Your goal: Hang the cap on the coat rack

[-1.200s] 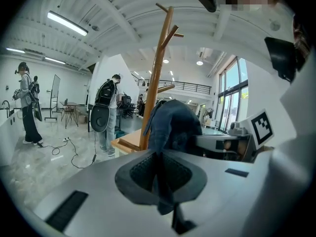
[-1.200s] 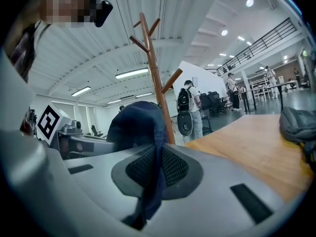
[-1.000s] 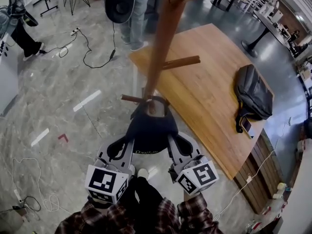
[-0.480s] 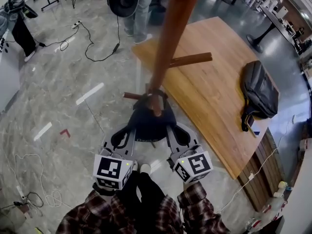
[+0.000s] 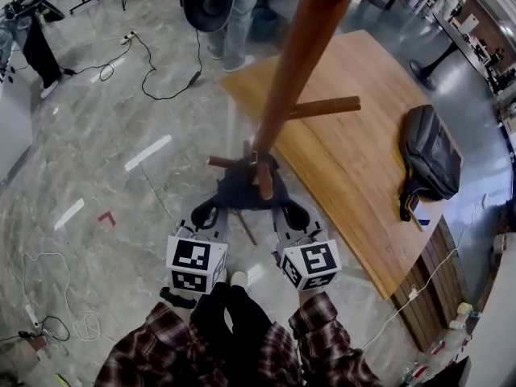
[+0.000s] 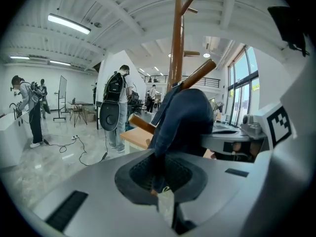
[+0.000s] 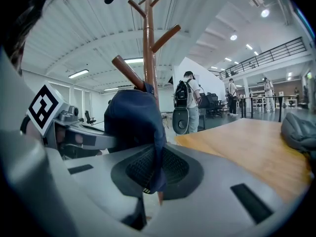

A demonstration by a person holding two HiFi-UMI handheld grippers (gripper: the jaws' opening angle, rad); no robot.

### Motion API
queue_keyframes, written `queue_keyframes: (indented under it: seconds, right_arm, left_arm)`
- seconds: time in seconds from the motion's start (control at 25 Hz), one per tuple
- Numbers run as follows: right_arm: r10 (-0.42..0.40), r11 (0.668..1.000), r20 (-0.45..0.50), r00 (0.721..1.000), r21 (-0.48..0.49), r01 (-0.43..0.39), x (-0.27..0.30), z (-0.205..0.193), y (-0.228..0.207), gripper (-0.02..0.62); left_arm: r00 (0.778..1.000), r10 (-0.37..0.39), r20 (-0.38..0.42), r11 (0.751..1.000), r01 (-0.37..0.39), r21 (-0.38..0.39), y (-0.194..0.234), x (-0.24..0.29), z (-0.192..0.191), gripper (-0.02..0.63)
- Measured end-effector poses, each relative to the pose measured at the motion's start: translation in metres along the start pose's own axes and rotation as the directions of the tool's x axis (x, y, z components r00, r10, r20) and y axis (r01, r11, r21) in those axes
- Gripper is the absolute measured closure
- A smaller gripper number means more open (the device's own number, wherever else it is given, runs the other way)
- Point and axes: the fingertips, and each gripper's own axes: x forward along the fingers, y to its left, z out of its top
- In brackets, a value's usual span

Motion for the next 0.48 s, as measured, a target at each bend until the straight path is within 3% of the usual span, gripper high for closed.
queue_keyframes:
  seconds: [0.48]
  right_arm:
    - [0.015,0.999,-0.013,1.000,0.035,-0.015,-0.009,0.004,0.002,0.575]
  left_arm:
    - [0.999,-0.005,-0.050,0.999,0.002,-0.047,-0.001,-0.002,0.004,0.586]
